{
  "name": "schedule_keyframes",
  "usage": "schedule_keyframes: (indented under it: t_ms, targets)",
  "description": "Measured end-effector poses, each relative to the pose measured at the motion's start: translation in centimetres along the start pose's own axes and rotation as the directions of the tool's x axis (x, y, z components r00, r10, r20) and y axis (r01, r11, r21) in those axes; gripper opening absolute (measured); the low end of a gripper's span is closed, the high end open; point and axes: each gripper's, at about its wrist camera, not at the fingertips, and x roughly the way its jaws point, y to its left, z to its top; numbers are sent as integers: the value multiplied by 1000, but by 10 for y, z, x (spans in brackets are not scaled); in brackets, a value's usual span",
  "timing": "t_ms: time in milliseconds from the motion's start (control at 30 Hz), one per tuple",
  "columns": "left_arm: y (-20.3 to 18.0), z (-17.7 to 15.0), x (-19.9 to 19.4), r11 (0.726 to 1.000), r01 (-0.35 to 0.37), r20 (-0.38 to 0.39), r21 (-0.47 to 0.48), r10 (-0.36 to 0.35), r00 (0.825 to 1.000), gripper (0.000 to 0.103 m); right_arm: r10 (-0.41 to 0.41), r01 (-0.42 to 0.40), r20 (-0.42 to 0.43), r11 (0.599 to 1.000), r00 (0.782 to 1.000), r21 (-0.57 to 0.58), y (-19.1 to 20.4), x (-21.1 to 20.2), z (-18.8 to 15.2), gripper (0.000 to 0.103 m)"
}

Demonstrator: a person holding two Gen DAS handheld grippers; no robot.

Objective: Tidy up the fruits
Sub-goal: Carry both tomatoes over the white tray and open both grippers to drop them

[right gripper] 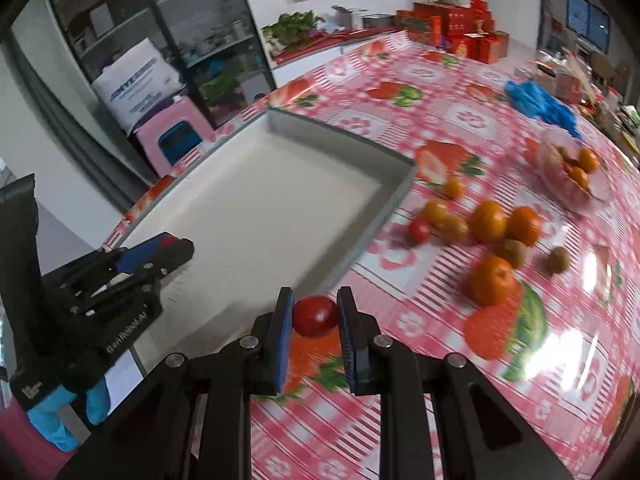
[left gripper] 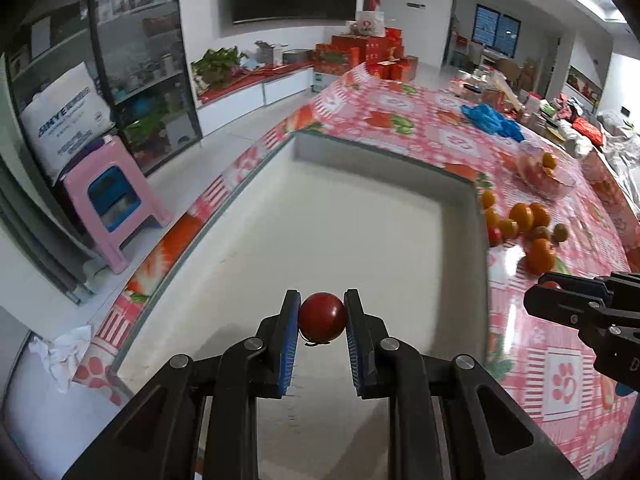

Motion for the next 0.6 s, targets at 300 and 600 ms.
schedule_keyframes:
  t_ms: [300, 600]
  targets:
    - [17, -6, 14, 999, -18, -27, -26, 18, 999, 24, 7, -9, -47, 999, 999, -45, 26, 29, 9, 24]
    - [19, -9, 24, 1000, -21, -49, -23, 19, 999, 24, 1, -6, -82, 999, 997, -51, 29, 45, 11, 25]
